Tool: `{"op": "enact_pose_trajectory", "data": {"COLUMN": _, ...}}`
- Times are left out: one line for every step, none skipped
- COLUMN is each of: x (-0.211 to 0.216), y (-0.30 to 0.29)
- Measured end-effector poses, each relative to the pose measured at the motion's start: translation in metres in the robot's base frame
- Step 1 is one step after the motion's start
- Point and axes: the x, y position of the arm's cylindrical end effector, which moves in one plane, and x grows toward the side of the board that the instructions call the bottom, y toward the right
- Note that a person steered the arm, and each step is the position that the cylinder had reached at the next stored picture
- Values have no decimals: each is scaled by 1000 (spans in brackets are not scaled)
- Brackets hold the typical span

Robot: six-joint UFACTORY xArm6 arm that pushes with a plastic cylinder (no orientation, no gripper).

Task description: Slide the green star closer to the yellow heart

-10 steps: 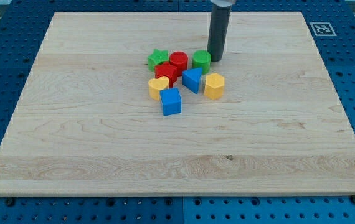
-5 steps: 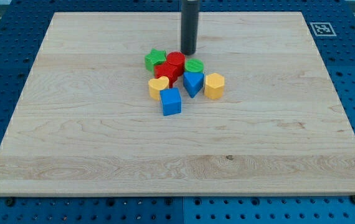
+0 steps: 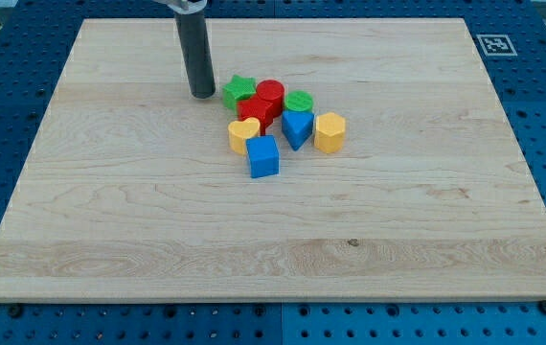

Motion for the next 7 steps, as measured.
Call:
{"op": "enact_pose_trajectory", "data": {"x": -30, "y": 18}}
{"op": "enact_pose_trajectory", "data": {"x": -56, "y": 44}}
{"op": "enact_pose_trajectory", "data": {"x": -57, "y": 72}}
{"op": "enact_pose_trajectory", "data": {"x": -27, "y": 73}}
{"op": "enact_pose_trajectory", "data": {"x": 3, "y": 61}}
{"op": "enact_pose_trajectory", "data": {"x": 16, "y": 41}}
{"op": "enact_pose_trajectory", "data": {"x": 15, "y": 28}}
